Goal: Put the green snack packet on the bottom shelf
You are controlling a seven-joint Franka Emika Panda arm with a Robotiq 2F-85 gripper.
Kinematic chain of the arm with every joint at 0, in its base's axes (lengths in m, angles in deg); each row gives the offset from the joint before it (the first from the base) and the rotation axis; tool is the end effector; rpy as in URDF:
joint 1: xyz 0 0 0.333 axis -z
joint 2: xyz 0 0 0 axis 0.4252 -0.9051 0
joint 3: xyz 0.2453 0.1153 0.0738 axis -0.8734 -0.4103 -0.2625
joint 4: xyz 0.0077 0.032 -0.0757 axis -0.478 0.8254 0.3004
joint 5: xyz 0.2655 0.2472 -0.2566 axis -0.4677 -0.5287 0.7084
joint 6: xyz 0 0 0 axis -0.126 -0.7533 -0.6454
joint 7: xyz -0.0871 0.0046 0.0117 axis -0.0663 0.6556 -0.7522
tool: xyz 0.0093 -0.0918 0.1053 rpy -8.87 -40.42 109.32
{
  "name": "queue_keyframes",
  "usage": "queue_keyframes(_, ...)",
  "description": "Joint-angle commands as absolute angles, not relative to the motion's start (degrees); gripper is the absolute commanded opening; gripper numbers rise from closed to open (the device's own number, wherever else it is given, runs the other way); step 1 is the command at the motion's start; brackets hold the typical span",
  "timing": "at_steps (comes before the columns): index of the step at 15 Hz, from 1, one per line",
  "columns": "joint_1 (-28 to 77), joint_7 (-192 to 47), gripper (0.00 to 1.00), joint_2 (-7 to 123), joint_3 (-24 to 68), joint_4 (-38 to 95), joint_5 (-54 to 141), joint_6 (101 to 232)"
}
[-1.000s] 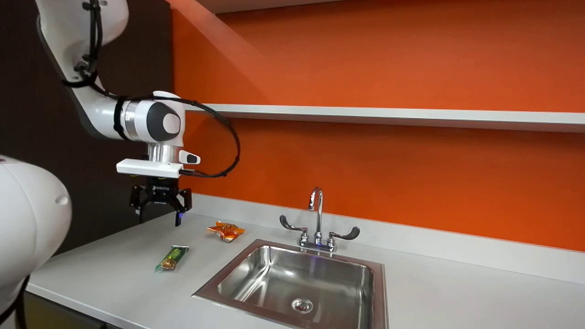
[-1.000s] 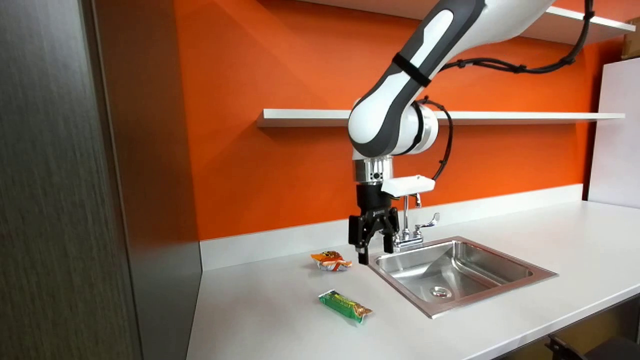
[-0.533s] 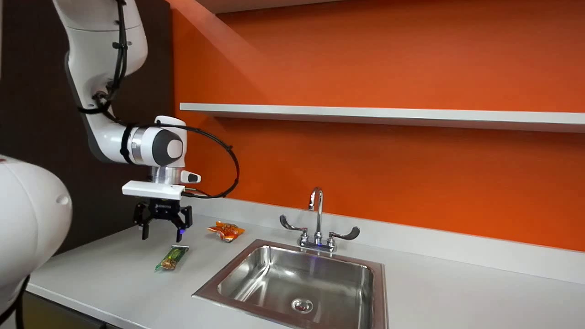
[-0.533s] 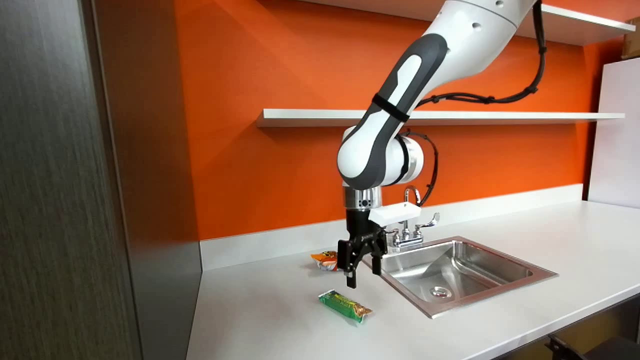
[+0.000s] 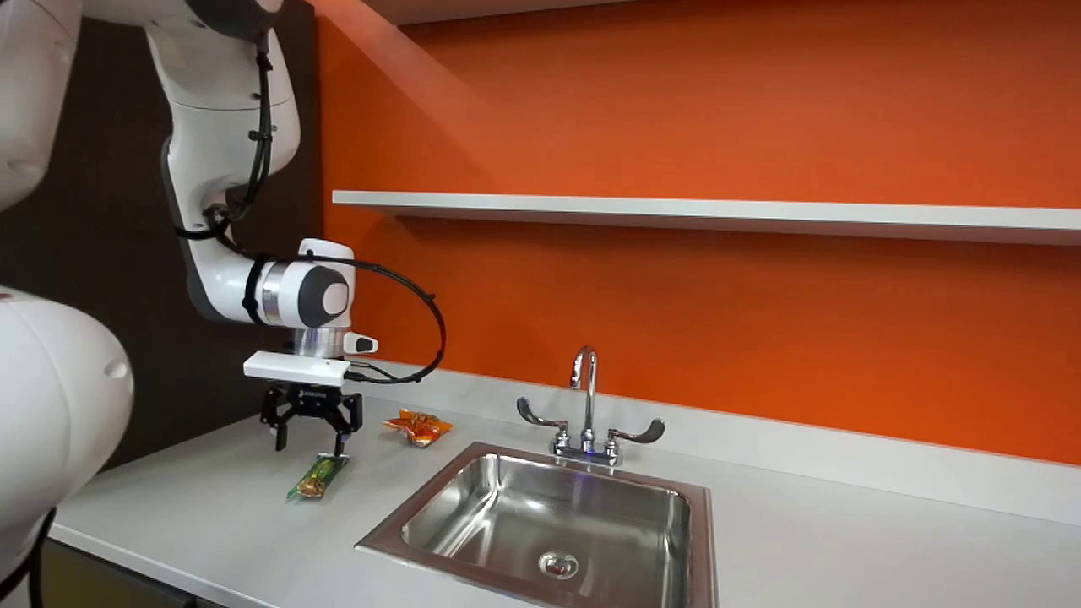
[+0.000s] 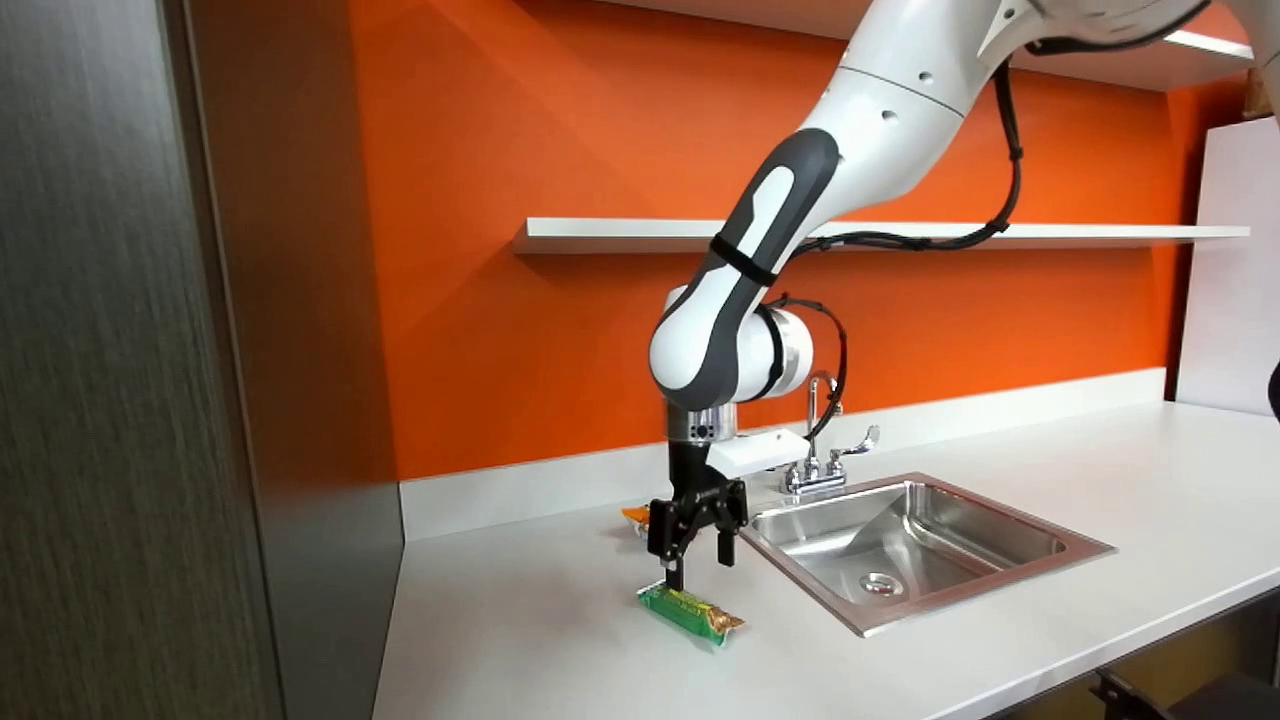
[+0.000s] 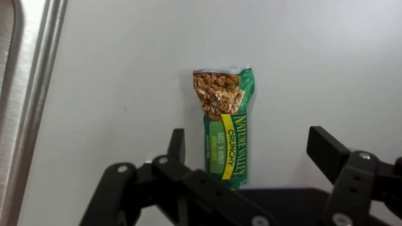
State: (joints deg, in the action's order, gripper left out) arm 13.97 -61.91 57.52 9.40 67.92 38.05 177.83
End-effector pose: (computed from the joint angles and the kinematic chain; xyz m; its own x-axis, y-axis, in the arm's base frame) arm 0.5031 0.1901 0.1016 0.9160 0.3983 -0.0477 0.3942 -0.9158 -0.0767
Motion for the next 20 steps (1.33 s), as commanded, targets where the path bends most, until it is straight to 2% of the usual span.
queue_keyframes(1,13.76,-63.94,1.00,53.98,9.16,64.52,40.19,178.43)
queue_keyframes(20,13.82,-63.78,1.00,47.16,11.30,59.51,43.60,177.85)
